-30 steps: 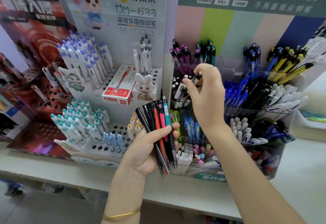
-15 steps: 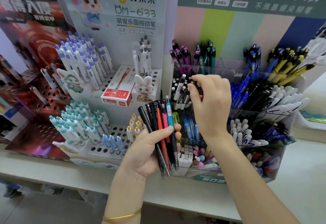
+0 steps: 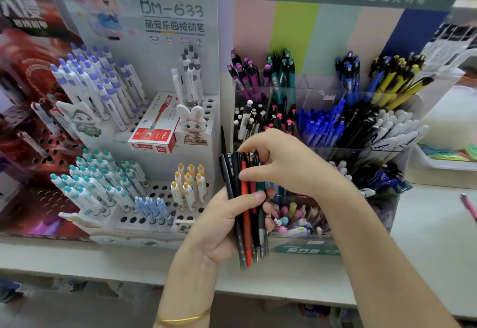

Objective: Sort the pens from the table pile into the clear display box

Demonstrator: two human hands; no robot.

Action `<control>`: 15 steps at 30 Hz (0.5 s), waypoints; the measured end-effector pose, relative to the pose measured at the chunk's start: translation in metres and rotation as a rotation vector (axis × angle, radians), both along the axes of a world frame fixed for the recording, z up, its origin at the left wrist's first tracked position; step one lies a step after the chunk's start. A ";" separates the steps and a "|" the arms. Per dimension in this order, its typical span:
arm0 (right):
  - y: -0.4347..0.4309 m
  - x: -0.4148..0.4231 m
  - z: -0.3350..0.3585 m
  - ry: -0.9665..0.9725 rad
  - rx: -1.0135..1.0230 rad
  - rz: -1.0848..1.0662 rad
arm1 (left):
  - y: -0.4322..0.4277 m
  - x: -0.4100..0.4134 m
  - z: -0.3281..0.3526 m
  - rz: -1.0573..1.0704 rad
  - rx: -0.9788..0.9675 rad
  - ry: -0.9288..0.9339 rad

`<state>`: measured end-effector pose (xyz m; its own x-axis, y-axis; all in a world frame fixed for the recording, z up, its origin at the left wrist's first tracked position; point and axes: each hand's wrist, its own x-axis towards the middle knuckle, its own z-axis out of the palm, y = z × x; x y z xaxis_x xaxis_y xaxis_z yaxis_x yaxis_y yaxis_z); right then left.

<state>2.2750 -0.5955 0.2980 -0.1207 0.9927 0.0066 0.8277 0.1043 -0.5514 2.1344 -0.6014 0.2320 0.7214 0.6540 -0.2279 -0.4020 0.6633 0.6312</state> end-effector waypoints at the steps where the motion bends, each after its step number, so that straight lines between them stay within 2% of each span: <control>1: -0.002 0.003 -0.001 0.035 -0.008 -0.022 | -0.001 0.001 -0.001 -0.006 -0.007 -0.013; 7: -0.021 0.021 -0.013 0.513 -0.142 -0.088 | -0.006 0.007 -0.010 -0.028 -0.057 -0.051; 11: -0.041 0.027 -0.029 0.820 -0.158 -0.177 | -0.012 0.013 -0.015 0.022 -0.045 0.063; 13: -0.051 0.030 -0.035 0.972 -0.094 -0.289 | -0.013 0.016 -0.020 0.072 -0.014 0.149; 15: -0.056 0.038 -0.036 1.033 0.118 -0.465 | -0.013 0.016 -0.023 0.105 0.012 0.195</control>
<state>2.3135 -0.6514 0.2617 0.3761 0.9265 -0.0148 -0.0447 0.0021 -0.9990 2.1509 -0.6147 0.2086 0.5923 0.7264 -0.3486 -0.3376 0.6166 0.7112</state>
